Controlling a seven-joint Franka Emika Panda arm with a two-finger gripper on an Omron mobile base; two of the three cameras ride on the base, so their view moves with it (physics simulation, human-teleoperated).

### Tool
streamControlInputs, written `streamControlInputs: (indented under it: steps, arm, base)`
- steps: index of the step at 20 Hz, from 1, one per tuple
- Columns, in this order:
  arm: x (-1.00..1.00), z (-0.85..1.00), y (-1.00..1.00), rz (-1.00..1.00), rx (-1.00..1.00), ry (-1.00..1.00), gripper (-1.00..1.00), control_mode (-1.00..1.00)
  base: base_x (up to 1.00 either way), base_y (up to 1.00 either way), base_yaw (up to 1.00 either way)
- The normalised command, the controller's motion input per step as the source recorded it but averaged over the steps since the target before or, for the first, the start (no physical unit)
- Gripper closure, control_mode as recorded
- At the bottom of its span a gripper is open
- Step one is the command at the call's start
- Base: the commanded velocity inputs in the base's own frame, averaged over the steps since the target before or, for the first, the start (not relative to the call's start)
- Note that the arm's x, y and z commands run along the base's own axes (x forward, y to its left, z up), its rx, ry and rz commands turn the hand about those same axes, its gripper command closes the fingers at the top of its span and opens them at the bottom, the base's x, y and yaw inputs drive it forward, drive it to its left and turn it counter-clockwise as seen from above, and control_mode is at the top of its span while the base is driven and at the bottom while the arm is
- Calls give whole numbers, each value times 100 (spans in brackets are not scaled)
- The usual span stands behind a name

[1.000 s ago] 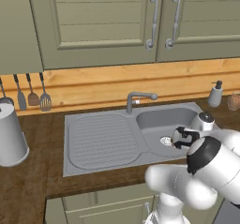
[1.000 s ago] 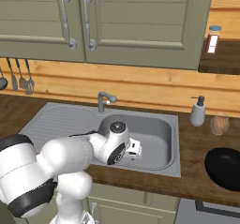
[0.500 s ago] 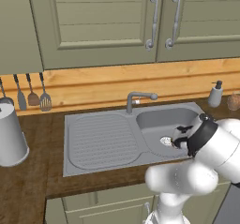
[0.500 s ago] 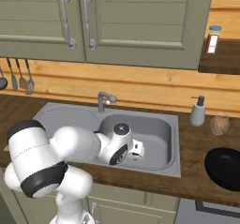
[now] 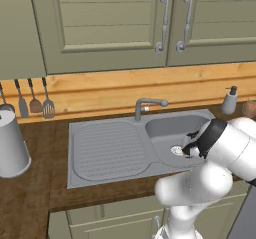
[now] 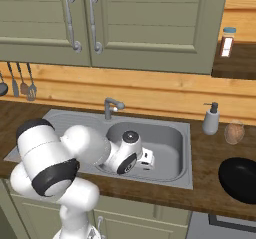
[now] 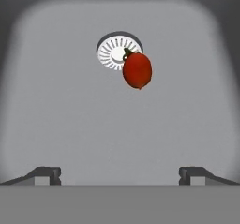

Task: Pick the tomato from the sink and place it in the bowl. Then pick the bowl and place it in the microwave. Then close the microwave door and press the start button.

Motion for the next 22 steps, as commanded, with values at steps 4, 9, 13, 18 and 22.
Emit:
streamControlInputs:
  steps: [4, 9, 13, 18, 22]
  arm:
    - [18, -12, 0, 0, 0, 0, -100, -100]
    - [31, -9, 0, 0, 0, 0, -100, -100]
    - [31, -8, 0, 0, 0, 0, -100, -100]
    - [12, -10, -1, 0, 1, 0, -100, -100]
    - [1, -14, -10, 0, 0, 0, -100, -100]
  base:
    - [0, 0, 0]
    - [0, 0, 0]
    - [0, 0, 0]
    - [0, 0, 0]
    - [0, 0, 0]
